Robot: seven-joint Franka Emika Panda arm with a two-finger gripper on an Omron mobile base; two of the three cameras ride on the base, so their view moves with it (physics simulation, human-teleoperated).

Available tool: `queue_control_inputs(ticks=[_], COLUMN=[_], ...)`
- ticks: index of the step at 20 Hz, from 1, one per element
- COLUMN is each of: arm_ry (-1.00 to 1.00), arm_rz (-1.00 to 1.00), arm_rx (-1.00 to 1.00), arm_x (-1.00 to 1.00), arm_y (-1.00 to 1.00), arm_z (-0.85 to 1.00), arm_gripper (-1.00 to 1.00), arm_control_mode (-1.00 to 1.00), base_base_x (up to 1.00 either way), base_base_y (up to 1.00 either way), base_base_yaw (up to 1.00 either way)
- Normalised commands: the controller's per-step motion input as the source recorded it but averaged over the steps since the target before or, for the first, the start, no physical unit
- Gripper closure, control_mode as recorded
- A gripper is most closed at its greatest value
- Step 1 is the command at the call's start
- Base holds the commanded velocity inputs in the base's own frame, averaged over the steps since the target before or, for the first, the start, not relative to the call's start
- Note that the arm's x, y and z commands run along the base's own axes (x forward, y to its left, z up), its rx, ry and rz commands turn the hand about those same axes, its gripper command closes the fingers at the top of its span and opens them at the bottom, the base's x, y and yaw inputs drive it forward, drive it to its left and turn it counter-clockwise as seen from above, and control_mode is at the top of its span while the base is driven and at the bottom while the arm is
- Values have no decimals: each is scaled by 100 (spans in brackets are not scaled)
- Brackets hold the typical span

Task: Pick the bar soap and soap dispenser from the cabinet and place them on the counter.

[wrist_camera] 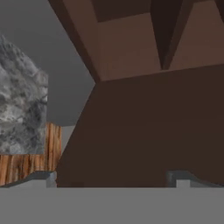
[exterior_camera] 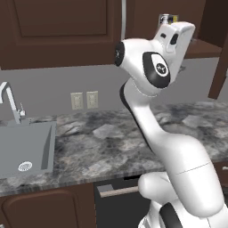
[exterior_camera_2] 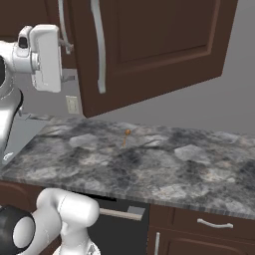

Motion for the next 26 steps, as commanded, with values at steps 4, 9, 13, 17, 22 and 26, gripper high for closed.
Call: queue_control_inputs(ticks=[4,9,13,17,22,26], arm_ry=[0,0,-3,-4,0,0], arm_rz=[-18,-9,-1,0,0,0], arm_rx=[0,0,0,0,0,-1], arm_x=[18,11,0,0,0,-7], arm_y=[-20,-21,-41,-49,-55,-68], arm_z=[3,0,0,0,-1,0], arm_gripper=[-100,-100,-100,-100,-100,-100], arm_control_mode=[-100,-100,-100,-100,-100,-100], base_base_x=[0,0,0,0,0,0], base_base_y=[0,0,0,0,0,0], base_base_yaw=[0,0,0,0,0,0])
